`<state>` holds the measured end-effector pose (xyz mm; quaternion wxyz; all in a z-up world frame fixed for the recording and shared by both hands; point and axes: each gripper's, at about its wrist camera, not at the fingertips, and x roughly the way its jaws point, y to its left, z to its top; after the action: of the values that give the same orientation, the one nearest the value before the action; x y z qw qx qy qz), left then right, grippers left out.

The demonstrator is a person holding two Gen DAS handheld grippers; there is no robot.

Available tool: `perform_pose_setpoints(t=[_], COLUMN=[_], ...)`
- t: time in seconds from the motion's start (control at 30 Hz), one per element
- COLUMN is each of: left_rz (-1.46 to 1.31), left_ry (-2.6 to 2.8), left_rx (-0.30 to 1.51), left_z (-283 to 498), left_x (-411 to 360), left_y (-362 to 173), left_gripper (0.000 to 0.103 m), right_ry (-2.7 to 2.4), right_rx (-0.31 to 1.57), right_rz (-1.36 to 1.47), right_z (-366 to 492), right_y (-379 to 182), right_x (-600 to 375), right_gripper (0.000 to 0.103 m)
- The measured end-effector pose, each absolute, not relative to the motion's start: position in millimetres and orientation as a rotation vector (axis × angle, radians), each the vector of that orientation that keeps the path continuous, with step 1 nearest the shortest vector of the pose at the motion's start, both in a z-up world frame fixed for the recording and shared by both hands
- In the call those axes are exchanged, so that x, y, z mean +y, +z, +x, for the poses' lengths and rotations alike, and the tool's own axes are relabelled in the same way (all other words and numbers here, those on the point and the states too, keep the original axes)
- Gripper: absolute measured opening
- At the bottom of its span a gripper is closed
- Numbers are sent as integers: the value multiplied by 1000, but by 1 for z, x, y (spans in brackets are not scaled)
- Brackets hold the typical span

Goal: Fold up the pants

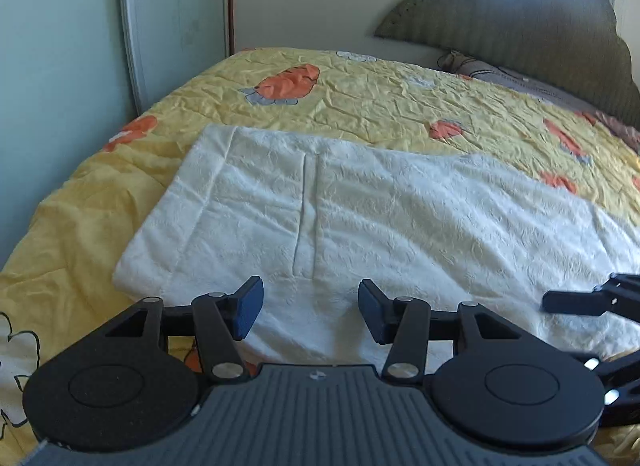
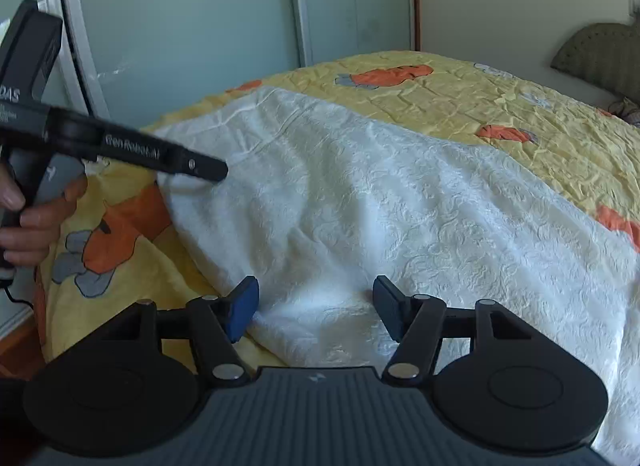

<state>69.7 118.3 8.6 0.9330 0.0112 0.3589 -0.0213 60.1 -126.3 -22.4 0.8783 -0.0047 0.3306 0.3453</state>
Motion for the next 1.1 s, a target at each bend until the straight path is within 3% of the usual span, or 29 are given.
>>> perform_pose_setpoints(t=[0.4, 0.67, 1.07, 1.1], left_rz=[63, 260, 185, 173], left_ry=[-514, -649, -630, -632], left_rx=[757, 773, 806, 809], left_z=[79, 60, 75, 75], left_x=[-42, -108, -101, -101], left_y=[9, -16, -2, -1], left_gripper=[59, 61, 62, 63], right_ry=[-199, -403, -483, -495], right_rx=[421, 366, 237, 239], right_rz=[710, 1104, 1069, 1076], right_z=[-50, -119, -75, -74], right_y=[-24, -76, -86, -87], right_x=[-412, -508, -533, -534], right_gripper=[66, 66, 63, 57])
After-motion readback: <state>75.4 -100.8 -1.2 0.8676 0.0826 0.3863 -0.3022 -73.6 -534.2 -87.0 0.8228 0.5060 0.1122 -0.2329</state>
